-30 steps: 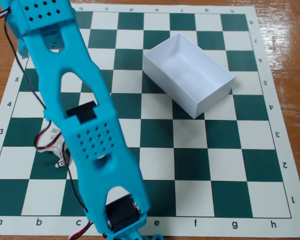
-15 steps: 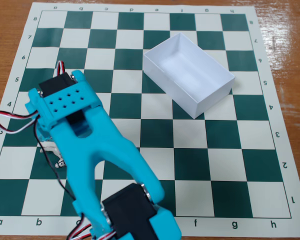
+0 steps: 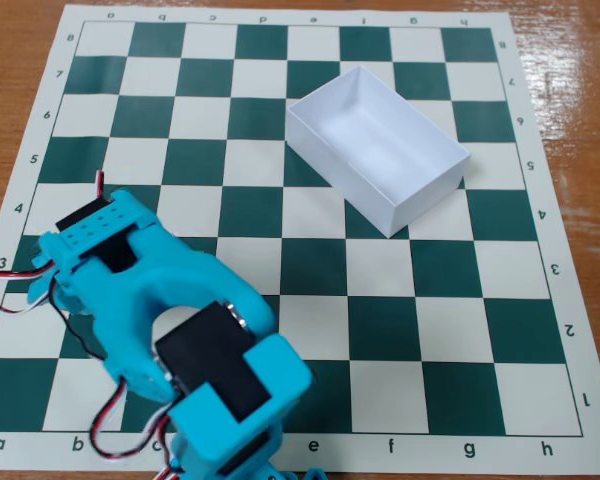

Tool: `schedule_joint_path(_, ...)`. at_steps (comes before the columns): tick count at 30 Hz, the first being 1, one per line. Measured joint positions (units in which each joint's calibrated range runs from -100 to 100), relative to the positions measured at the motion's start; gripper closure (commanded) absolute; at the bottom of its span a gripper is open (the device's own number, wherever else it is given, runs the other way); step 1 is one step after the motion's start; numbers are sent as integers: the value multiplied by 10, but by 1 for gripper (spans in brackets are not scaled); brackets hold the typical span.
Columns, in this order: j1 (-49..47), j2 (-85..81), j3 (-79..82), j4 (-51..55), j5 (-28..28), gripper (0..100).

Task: Grab the toy horse and put it in the box.

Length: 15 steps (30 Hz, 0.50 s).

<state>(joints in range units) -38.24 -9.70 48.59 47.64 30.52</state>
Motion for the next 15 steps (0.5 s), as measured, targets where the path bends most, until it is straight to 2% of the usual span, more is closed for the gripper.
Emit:
schedule_joint_path(5,-1,47,-7,-28,-5,54)
schedule_joint_path(6,-1,56,-16,-32,-5,58)
schedule_joint_path(7,-1,62,-23,-38,-5,63)
schedule_joint_path(9,1,83,-39,-40,-6,90)
schedule_joint_path(10,1,94,-47,-40,-6,100)
schedule_joint_path(15,12,107,-74,-48,-4,100)
